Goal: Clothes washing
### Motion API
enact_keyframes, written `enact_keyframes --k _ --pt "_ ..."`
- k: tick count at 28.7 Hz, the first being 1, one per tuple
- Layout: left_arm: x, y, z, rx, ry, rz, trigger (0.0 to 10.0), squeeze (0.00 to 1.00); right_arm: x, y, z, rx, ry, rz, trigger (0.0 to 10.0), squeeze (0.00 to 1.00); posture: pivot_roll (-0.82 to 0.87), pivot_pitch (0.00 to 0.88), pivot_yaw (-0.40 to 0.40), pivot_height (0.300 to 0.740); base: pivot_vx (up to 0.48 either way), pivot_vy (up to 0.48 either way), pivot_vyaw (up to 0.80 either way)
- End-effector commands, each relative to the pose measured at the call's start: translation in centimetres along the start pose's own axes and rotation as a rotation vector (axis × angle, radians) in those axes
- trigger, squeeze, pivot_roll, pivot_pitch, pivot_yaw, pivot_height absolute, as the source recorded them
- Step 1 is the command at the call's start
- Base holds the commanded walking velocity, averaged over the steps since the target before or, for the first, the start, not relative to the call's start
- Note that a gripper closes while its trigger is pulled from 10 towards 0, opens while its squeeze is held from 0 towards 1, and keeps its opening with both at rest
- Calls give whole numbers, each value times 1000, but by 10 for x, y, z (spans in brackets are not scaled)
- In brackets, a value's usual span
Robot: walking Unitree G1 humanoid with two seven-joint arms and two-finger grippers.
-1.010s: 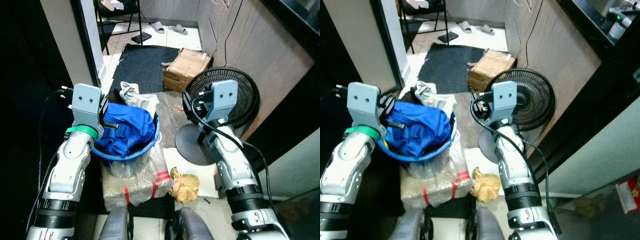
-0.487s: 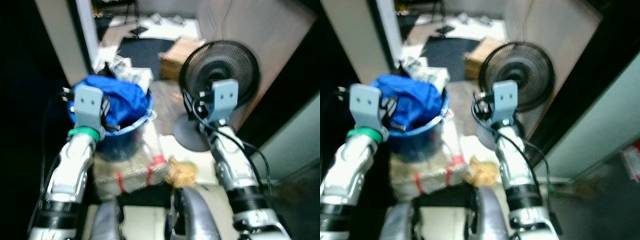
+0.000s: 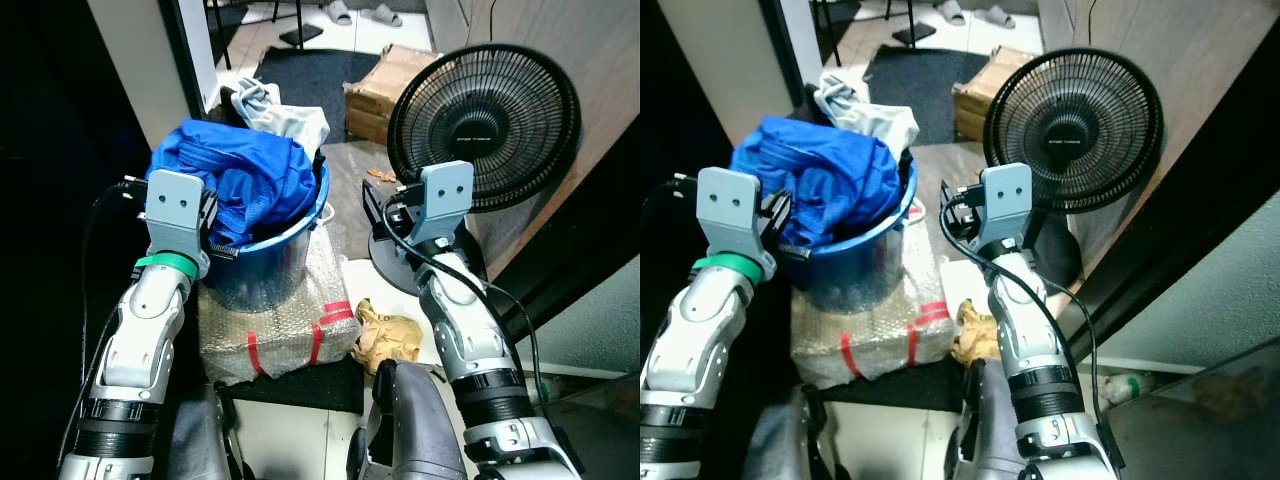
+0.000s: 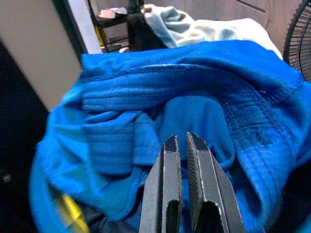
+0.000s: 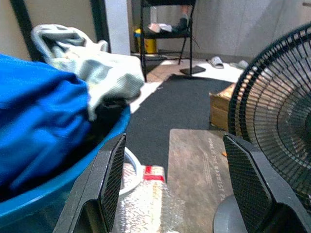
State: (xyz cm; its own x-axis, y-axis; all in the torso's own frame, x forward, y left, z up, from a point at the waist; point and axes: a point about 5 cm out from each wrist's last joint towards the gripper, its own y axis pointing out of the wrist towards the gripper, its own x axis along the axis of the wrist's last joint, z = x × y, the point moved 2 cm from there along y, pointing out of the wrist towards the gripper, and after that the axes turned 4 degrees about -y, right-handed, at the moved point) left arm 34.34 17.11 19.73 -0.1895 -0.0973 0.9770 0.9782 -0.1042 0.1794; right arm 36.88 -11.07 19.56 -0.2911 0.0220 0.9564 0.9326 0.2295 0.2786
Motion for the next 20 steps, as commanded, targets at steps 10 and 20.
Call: enact_keyframes --k 10,20 --pt "5 4 6 40 -23 3 10000 0 52 23 20 138 75 -165 10000 0 21 101 5 440 0 0 0" --pt "16 6 20 116 -46 -22 10000 0 44 54 75 391 -33 -67 10000 0 68 119 -47 440 0 0 0"
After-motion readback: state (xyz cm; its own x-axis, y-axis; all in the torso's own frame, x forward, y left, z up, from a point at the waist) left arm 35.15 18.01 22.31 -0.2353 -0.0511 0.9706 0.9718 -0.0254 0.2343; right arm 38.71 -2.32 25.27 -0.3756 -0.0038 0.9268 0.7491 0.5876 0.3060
